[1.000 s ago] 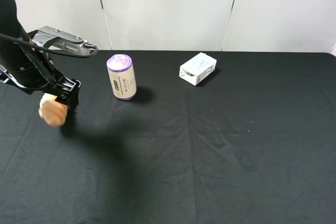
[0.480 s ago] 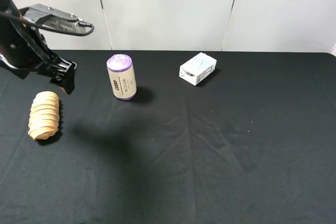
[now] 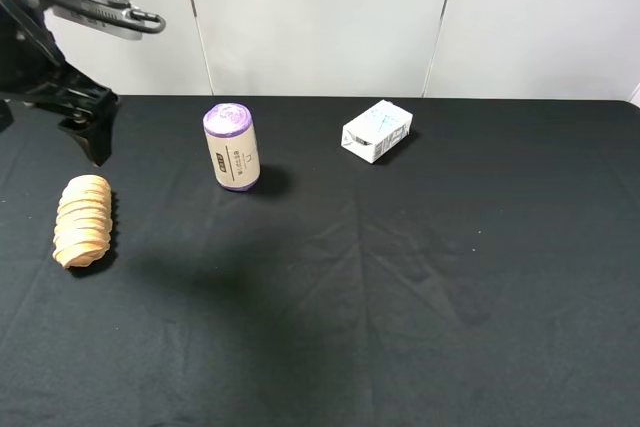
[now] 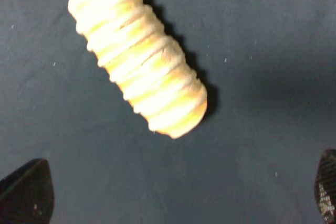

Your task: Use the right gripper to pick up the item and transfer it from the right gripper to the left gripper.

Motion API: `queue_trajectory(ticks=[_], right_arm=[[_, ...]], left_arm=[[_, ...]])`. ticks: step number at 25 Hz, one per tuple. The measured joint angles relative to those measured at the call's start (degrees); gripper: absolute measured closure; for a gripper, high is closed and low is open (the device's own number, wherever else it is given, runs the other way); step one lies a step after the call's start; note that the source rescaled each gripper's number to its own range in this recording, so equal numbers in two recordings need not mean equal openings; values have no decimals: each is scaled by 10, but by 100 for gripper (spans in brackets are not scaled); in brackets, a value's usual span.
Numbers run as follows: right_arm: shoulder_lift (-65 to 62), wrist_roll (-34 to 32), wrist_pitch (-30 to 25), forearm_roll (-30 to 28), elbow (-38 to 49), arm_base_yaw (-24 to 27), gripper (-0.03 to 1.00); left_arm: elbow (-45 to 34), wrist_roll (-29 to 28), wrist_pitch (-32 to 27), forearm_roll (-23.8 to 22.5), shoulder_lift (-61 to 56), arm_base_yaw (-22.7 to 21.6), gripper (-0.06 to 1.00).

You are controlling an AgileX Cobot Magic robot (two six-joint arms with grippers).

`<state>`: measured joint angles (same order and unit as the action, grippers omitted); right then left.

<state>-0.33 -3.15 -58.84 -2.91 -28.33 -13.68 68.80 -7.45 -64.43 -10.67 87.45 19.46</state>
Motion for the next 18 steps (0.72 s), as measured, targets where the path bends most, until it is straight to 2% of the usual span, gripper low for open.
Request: queue_trajectory(ticks=[13,18], right_arm=[[0,0,0,0,0,0,-3],[0,0,0,0,0,0,-3]], left_arm=[[12,0,-22,0,-165,0,-5],[12,0,-24,0,-275,0,-5]])
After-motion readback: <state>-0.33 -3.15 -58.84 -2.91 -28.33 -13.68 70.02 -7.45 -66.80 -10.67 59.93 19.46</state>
